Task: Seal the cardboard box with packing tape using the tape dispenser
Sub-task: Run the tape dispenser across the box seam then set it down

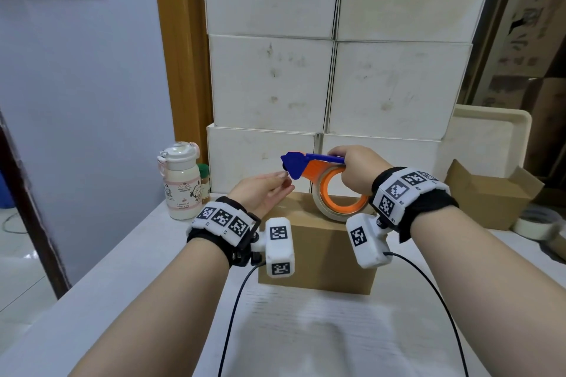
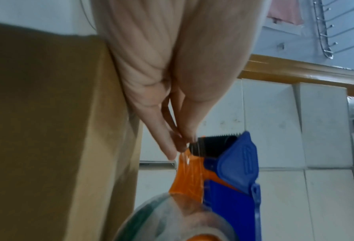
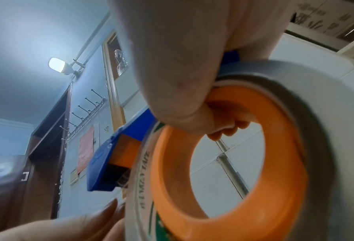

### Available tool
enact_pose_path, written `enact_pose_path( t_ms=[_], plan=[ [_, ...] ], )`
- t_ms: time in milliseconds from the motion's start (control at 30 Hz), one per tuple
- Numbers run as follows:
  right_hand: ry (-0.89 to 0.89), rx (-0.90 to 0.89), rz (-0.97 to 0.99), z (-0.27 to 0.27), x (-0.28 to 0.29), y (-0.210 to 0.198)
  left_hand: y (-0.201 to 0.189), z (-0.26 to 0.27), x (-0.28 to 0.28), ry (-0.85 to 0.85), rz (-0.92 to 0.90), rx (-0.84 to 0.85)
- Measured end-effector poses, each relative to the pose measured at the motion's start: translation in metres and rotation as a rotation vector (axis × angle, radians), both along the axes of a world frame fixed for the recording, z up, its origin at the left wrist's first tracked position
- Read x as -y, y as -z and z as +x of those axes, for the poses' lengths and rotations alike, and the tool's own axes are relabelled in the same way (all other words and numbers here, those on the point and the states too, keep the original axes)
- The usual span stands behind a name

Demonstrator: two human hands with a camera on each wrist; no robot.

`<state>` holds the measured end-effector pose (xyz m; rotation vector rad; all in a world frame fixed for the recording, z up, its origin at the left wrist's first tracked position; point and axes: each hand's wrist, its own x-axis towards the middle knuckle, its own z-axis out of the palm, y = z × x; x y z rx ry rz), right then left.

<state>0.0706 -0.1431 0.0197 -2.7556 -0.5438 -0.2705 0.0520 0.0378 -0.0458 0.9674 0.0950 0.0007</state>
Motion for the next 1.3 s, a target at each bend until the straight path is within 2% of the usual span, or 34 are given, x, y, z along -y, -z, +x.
enact_pose_path(
  t_ms=[200,367,533,667,800,867,1067,1300],
  plan=[
    [0.018,-0.016,-0.006,0.002,-0.002,0.000,-0.004,-0.005,0.000,0.016,-0.062,-0.020],
    [0.043,-0.025,0.030,0.006,0.001,0.003,-0.006,-0.003,0.005,-0.048,-0.033,-0.026],
    [0.054,-0.037,0.078,0.008,0.008,0.006,-0.008,-0.010,-0.004,0.011,-0.244,-0.115],
    [0.044,-0.027,0.067,0.009,0.006,0.006,-0.011,-0.009,-0.003,0.044,-0.127,-0.138],
    [0.044,-0.027,0.060,0.008,0.005,0.006,-0.015,-0.006,0.005,0.069,0.102,-0.166],
    [0.044,-0.021,0.052,0.006,0.005,0.006,-0.015,-0.003,0.009,0.037,0.123,-0.169],
    [0.008,0.010,-0.007,0.002,0.002,0.004,-0.018,-0.006,0.011,-0.021,0.022,-0.165],
    [-0.004,0.021,-0.070,-0.002,-0.005,0.001,-0.023,-0.017,0.011,-0.004,-0.138,-0.126]
  ],
)
